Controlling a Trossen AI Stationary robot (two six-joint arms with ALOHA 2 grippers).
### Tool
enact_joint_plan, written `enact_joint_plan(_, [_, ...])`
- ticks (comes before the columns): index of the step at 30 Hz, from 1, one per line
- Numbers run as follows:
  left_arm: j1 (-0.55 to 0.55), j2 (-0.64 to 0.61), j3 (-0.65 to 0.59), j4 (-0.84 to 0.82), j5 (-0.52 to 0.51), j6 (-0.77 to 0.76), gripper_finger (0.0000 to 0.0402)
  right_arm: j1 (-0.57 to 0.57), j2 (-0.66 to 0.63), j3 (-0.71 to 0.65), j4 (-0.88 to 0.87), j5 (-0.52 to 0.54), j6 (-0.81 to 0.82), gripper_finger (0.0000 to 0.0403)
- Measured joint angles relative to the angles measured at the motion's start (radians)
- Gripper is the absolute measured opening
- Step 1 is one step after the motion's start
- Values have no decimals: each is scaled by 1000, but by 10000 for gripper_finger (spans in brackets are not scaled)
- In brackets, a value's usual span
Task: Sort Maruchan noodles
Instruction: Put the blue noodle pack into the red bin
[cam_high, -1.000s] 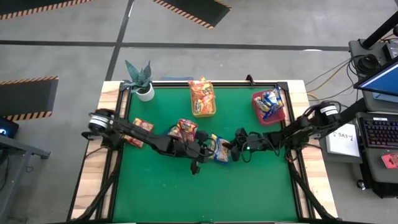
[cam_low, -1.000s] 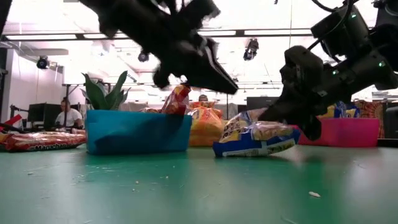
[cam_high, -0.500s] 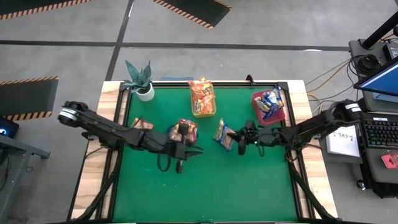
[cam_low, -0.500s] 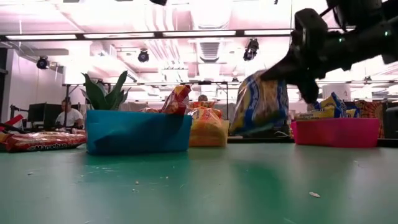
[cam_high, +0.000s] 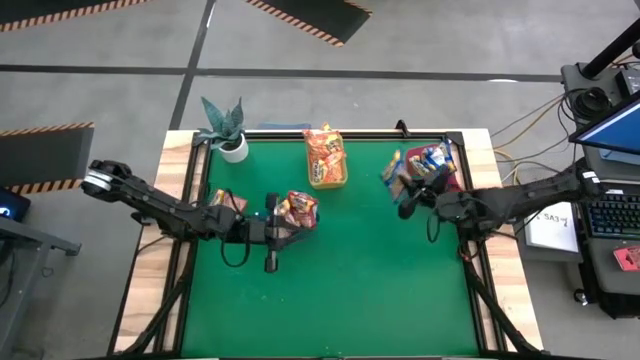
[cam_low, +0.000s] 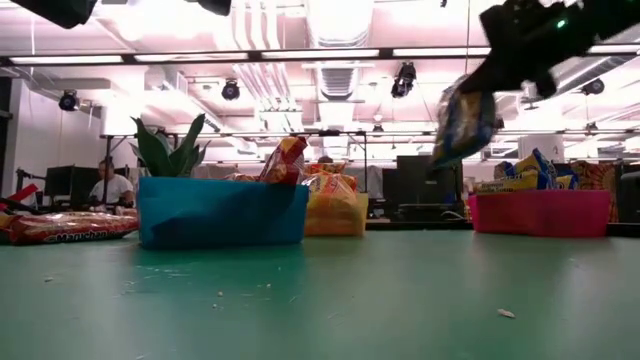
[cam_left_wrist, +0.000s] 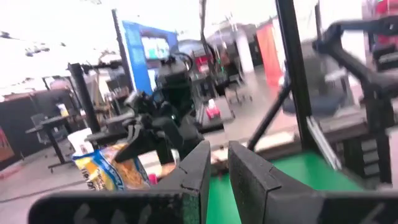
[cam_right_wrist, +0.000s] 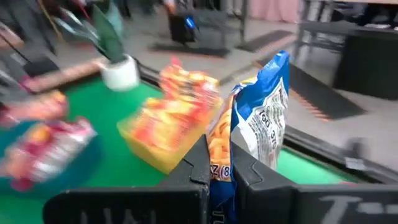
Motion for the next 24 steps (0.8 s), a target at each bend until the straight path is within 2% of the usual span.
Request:
enact_joint_plan(4, [0,-7,-4,97,0,-3,41,-1,-21,200,-463,12,125,8])
enact_joint_plan(6, [0,-7,-4,149,0,-3,41,0,-10,296,-709,-14,207,8])
enact_joint_plan(9, [0,-5,-4,260,0,-17,41,-2,7,394,-1003,-61,327,8])
enact_joint_plan(11, [1,-4,-4,330,-1,-43,41,-2,15,429,-1138,-92,419,8])
enact_joint_plan(15, [1,-4,26,406,-78,-88,41,-3,24,437,-1278,-110,569,8])
enact_joint_plan(19, [2,-4,67,403,-150,-90,41,-2,24,395,-1292,-101,663,8])
enact_joint_plan(24, [2,-4,109,404,-169,-73,41,-12,24,323,-1296,-84,780,8])
